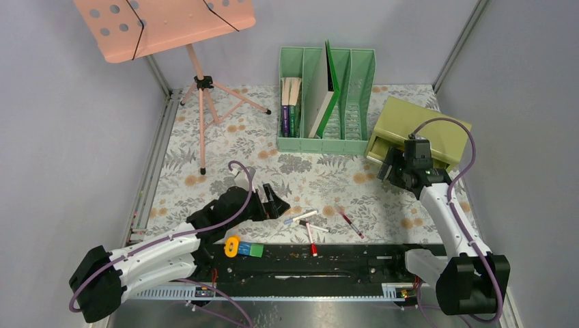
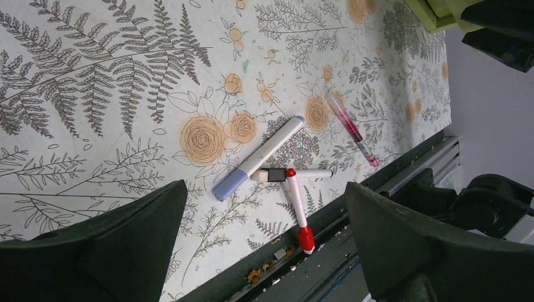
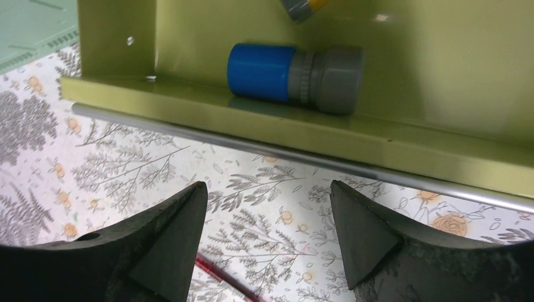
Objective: Organize the desk
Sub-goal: Place the stationery in the drawer, then close the drawer in the storage box.
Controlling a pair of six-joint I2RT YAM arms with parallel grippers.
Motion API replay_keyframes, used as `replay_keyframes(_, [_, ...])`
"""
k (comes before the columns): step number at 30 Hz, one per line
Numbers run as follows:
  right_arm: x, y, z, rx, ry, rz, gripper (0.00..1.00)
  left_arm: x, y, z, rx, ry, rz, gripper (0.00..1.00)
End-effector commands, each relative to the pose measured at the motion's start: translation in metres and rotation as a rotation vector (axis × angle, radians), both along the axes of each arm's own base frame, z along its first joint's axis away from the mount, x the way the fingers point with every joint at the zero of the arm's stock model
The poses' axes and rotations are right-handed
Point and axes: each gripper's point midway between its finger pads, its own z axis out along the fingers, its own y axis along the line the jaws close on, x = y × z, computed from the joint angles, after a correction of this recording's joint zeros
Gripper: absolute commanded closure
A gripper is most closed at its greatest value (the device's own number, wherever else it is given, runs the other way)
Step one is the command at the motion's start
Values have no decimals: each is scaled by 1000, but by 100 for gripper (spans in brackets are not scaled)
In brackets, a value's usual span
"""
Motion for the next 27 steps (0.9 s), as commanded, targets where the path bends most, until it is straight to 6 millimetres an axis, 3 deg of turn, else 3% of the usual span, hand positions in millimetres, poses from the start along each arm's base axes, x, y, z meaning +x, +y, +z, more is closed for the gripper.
replay_keyframes(1, [13,-18,5,-71,-63,-73,25,7,-4,11,-33,-34,12,1])
replay_keyframes(3, [16,-23,4,-92,-63,-98,30,7,-4,10,-33,-31,10,1])
replay_keyframes(14, [30,-50,14,-204,-115,-206,30,8,-4,13,-31,-39,14,1])
replay_keyframes(27, [51,-61,32,-226,-200,-289,30,8,-7,15,-37,-33,5,1])
